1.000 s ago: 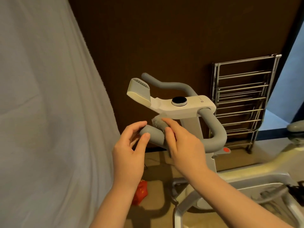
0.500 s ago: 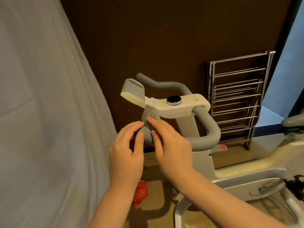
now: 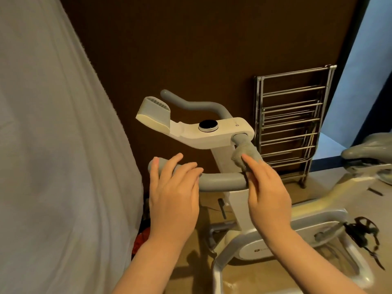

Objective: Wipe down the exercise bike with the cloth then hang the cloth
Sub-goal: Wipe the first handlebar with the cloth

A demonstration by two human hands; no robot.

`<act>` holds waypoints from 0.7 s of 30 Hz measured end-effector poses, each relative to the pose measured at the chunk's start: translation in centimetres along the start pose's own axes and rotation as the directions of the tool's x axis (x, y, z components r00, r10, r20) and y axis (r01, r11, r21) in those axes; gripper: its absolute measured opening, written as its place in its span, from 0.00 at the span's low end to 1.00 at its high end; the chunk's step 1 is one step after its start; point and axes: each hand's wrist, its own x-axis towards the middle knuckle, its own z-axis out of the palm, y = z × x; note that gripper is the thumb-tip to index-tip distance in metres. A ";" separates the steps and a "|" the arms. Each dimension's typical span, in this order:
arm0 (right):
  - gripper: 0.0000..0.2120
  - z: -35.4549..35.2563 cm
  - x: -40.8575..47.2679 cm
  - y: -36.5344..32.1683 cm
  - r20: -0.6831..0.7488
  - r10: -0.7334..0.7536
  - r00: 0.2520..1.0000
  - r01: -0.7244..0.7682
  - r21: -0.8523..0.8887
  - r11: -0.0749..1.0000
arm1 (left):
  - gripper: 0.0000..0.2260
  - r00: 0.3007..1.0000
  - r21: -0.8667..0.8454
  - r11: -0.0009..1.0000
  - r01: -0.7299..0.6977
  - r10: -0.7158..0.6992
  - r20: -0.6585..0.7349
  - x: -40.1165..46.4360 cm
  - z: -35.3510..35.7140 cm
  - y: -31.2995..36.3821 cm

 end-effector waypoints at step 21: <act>0.16 -0.9 3.3 3.8 0.292 -0.148 0.945 0.087 0.213 0.973 | 0.15 0.990 -0.017 0.997 0.070 -0.067 0.121 1.3 4.3 5.3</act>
